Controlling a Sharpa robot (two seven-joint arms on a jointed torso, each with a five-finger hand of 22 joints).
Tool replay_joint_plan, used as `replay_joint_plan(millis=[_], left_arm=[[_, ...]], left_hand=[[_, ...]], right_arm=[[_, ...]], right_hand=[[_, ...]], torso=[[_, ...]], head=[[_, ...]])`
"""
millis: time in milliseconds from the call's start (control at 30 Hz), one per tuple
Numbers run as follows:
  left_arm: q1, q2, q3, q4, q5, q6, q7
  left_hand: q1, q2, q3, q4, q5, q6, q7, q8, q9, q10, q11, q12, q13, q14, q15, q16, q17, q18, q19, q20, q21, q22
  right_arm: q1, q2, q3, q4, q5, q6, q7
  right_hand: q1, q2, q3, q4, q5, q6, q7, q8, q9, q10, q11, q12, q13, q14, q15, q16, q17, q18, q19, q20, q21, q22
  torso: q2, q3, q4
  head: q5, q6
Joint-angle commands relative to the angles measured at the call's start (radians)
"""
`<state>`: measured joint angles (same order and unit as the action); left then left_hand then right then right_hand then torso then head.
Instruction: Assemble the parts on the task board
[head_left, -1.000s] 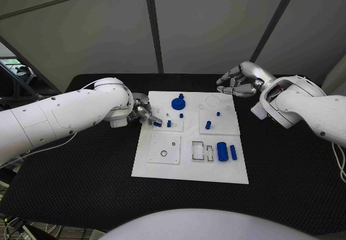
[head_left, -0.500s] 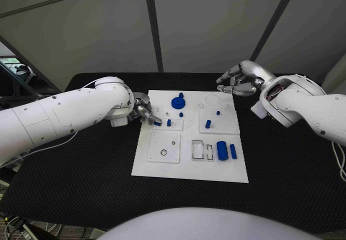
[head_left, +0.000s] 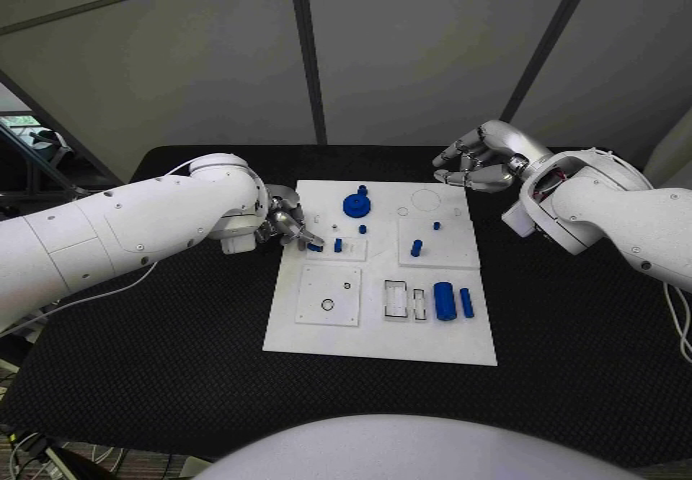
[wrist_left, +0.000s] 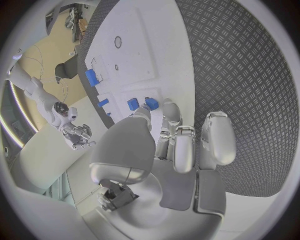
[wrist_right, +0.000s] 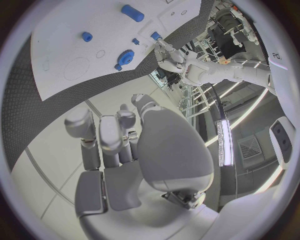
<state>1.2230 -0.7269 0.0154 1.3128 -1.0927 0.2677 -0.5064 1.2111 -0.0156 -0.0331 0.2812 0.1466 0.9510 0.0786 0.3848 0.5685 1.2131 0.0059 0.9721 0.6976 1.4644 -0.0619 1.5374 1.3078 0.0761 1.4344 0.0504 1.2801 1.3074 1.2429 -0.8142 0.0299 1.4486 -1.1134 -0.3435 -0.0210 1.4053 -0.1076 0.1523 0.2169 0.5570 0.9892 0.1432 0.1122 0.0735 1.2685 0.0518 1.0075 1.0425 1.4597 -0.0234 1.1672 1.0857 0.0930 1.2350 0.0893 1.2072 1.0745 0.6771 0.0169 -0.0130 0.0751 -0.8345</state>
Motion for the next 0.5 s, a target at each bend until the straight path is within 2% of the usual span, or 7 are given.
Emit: replay_joint_plan(millis=[33,167,333,500], left_arm=[[-0.007,0.0,-0.005,-0.002,0.01,0.018,-0.003],[-0.007,0.0,-0.005,-0.002,0.02,0.014,-0.003],[-0.007,-0.001,-0.005,-0.002,0.039,0.015,-0.003],[-0.007,-0.002,-0.005,-0.001,0.048,0.018,-0.002]], left_hand=[[0.007,0.004,-0.006,0.0,0.003,0.004,0.003,-0.002,-0.018,-0.005,0.001,0.004,0.003,0.092,0.007,0.003,0.217,-0.004,0.001,0.004,-0.004,0.028],[0.026,0.022,-0.005,0.0,0.007,0.009,0.003,-0.005,-0.027,-0.003,0.0,0.007,0.002,0.093,0.008,0.004,0.219,-0.004,0.001,0.005,-0.003,0.03],[0.086,0.057,0.014,-0.021,0.009,0.013,0.001,-0.009,-0.039,-0.004,-0.002,0.007,-0.001,0.094,0.007,0.008,0.224,-0.004,0.001,0.004,-0.003,0.032],[0.124,0.081,0.03,-0.034,0.009,0.014,0.001,-0.013,-0.049,-0.007,-0.002,0.004,-0.006,0.095,0.007,0.009,0.226,-0.004,0.0,0.004,-0.005,0.032]], right_arm=[[0.002,0.001,0.001,0.001,0.0,0.004,0.004],[0.002,0.001,0.001,0.001,0.0,0.004,0.004],[0.001,0.001,0.001,0.0,0.0,0.004,0.005],[0.001,0.002,0.001,0.0,0.0,0.004,0.005]], right_hand=[[-0.001,-0.007,0.004,0.0,0.005,0.004,0.0,-0.006,-0.001,-0.002,-0.002,0.004,0.001,0.018,-0.001,-0.001,0.001,0.019,0.007,-0.002,-0.003,0.001],[-0.001,-0.007,0.004,0.0,0.005,0.004,0.0,-0.006,-0.001,-0.002,-0.002,0.004,0.001,0.018,-0.001,-0.001,0.001,0.019,0.007,-0.002,-0.003,0.001],[-0.001,-0.007,0.004,0.0,0.005,0.004,0.0,-0.006,-0.001,-0.002,-0.002,0.004,0.001,0.018,-0.001,-0.001,0.001,0.019,0.007,-0.002,-0.003,0.001],[-0.001,-0.006,0.006,0.001,0.005,0.005,0.0,-0.005,-0.001,-0.001,-0.002,0.005,0.002,0.018,-0.001,-0.001,0.002,0.018,0.007,-0.002,-0.002,0.002]], torso=[[0.0,0.0004,-0.0003],[0.0,0.0,-0.0005],[0.0,0.0001,0.0],[0.0,-0.0001,0.0003]], head=[[0.0,0.0],[0.001,0.0],[0.001,0.0],[0.002,0.0]])
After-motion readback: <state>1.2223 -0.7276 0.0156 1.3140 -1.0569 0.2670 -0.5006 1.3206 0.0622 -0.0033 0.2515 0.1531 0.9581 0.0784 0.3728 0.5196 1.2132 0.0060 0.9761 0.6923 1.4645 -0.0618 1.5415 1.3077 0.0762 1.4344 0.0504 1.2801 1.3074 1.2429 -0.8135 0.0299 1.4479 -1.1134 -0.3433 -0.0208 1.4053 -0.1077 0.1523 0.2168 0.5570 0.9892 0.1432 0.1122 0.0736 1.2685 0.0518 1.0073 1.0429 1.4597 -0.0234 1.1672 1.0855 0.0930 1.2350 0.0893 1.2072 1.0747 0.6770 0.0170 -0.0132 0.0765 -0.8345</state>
